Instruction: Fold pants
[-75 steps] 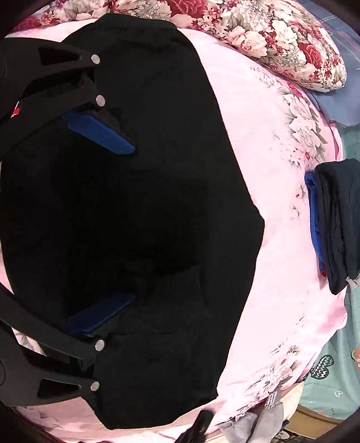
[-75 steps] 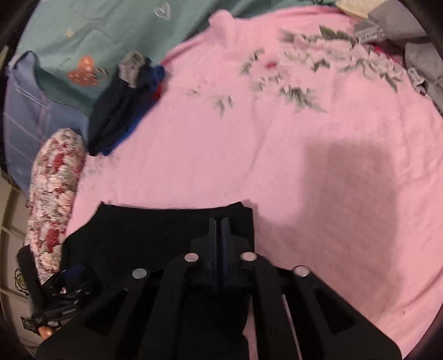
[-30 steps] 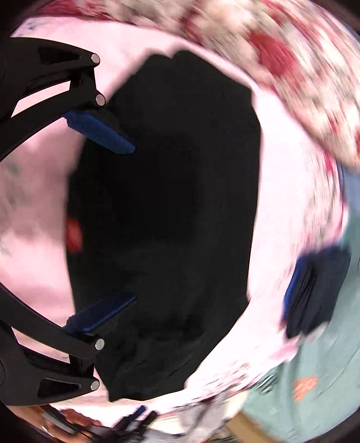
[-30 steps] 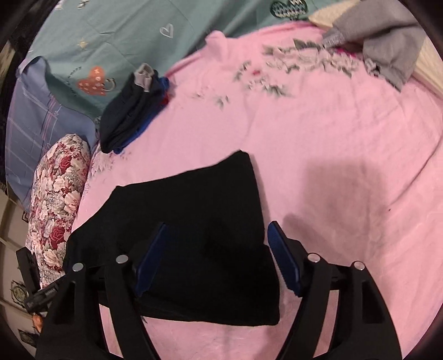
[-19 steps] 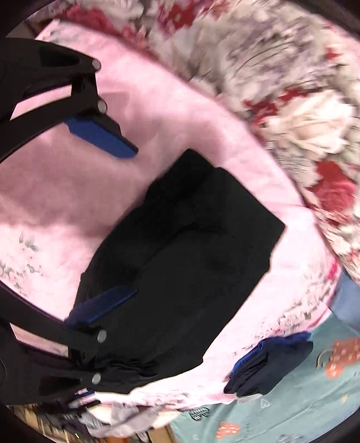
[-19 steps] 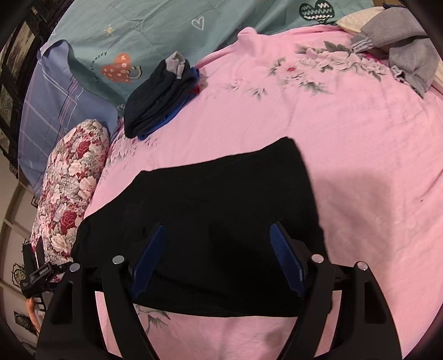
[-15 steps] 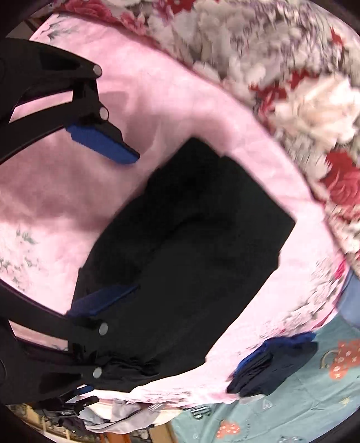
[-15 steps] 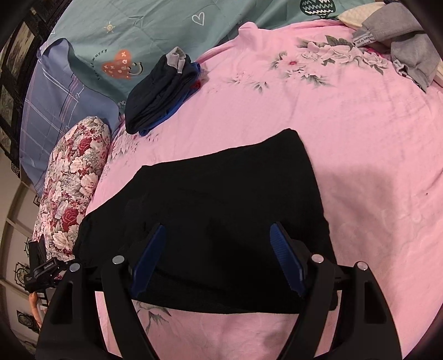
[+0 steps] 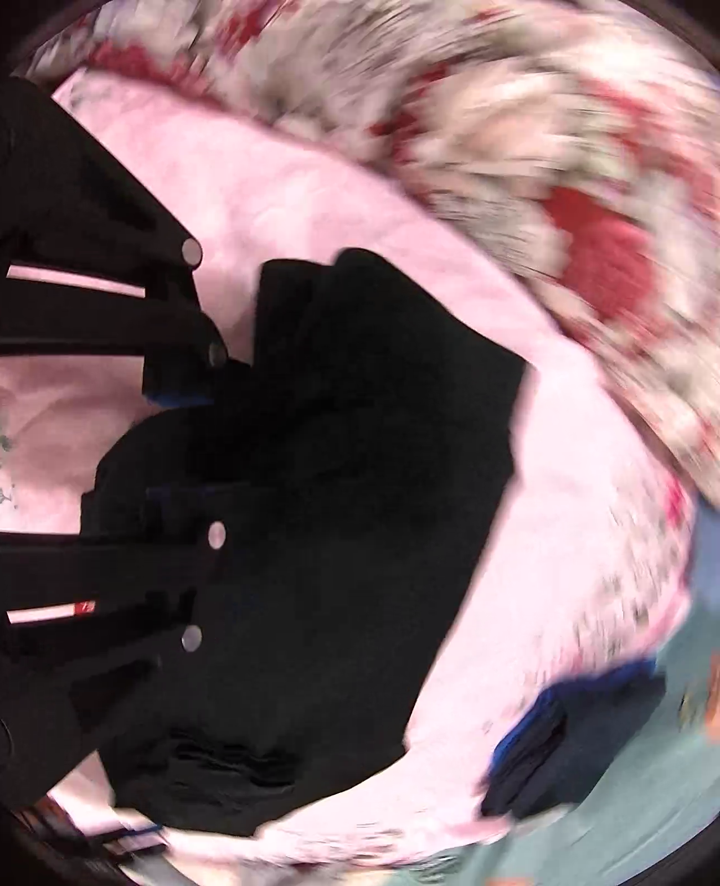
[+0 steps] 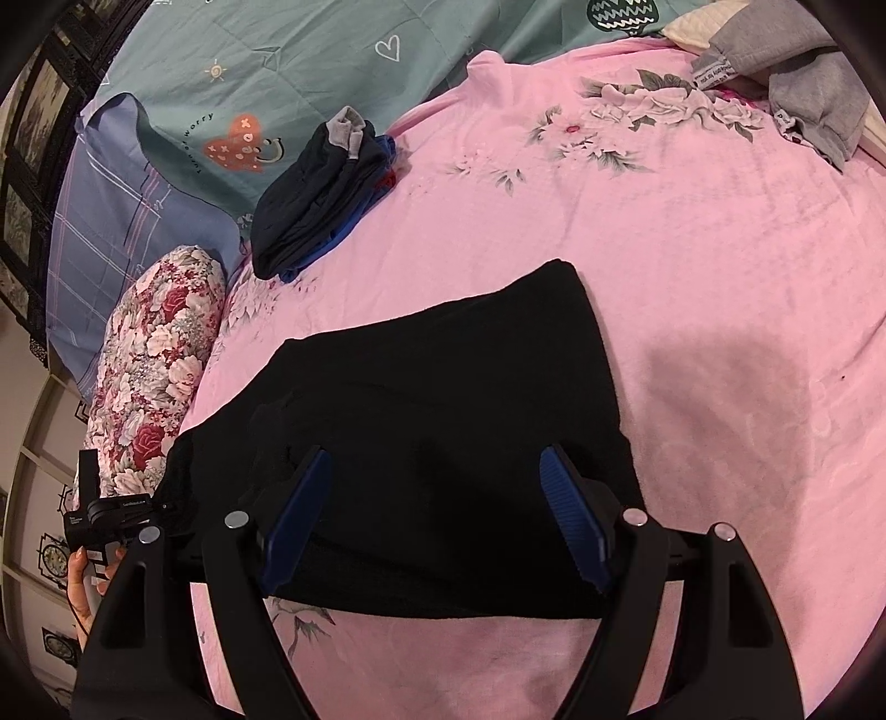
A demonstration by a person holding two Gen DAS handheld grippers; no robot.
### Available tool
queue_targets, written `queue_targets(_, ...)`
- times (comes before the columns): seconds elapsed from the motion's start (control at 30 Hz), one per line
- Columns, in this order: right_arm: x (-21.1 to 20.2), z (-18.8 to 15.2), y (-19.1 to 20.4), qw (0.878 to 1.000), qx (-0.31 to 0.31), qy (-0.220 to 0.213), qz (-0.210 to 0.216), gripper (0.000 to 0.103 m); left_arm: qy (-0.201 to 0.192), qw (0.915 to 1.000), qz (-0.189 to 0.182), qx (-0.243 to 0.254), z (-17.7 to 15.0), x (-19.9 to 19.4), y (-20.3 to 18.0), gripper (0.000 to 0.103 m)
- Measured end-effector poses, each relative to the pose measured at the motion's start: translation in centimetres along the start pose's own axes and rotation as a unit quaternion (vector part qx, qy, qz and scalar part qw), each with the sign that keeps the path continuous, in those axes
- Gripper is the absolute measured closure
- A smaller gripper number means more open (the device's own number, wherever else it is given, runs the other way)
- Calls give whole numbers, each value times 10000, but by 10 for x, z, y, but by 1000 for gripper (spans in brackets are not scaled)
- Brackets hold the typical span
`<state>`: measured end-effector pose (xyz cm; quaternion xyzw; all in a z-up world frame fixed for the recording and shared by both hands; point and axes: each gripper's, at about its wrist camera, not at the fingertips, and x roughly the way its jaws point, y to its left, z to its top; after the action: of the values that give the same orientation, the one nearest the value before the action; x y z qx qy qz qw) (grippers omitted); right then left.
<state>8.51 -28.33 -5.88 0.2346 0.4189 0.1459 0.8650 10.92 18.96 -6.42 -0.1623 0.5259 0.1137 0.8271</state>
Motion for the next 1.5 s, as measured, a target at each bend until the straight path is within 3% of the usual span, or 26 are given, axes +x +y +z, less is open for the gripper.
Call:
queue_targets(0.07,-4,0,-4,10000,15,-41,-29,25,-206,9991,-210,317,2,-22,-20,86)
queue_targets(0.13,-8,1,-8,9999,87,-104,-1,25,-328,9941,-742,714,2,-51,-50,86)
queue_targets(0.27,-21,1,-17,9993,234,-277,74,25,-610,9710,-1361,1868,-19,-93,-140,86)
queue_targets(0.37,-30,0,-20,9993,204,-313,76,25,-454,9495,-1601,2661,-48,-87,-213,86)
queue_targets(0.43,-39,-3,-24,9991,216,-366,22,25,-171,9272,-1804,3277,-79,-67,-258,78)
queue_targets(0.47,-43,-4,-26,9990,235,-390,8,25,-57,9210,-1844,3432,-90,-57,-270,58)
queue_targets(0.5,-46,-5,-28,9989,255,-402,-12,25,116,9157,-1753,3615,-104,-41,-287,29)
queue_targets(0.6,-55,-7,-36,9986,299,-402,-144,25,342,9094,-1670,3795,-123,-24,-295,25)
queue_targets(0.7,-61,-6,-42,9985,286,-404,-213,25,379,9129,-1863,3613,-115,-39,-280,22)
queue_targets(0.8,-58,-1,-45,9985,317,-408,-195,24,-125,9247,-1869,3315,-95,-66,-252,9)
queue_targets(0.93,-39,9,-33,9991,301,-272,108,21,-814,9526,-1249,2653,-62,-75,-205,9)
queue_targets(1.0,-25,14,-23,9993,253,-99,250,21,-986,9657,-669,2306,-52,-61,-181,9)
queue_targets(1.07,-8,17,-11,9988,190,154,419,21,-912,9731,-217,2102,-48,-38,-165,9)
queue_targets(1.13,11,18,1,9973,141,424,583,21,-649,9781,-50,1975,-49,-12,-159,9)
queue_targets(1.27,38,13,14,9945,150,878,552,21,-179,9821,-106,1871,-61,27,-155,9)
queue_targets(1.37,43,8,11,9945,261,894,490,21,-128,9879,-271,1522,-65,35,-150,6)
queue_targets(1.5,38,8,6,9930,504,910,562,21,81,9880,-447,1478,-58,42,-140,2)
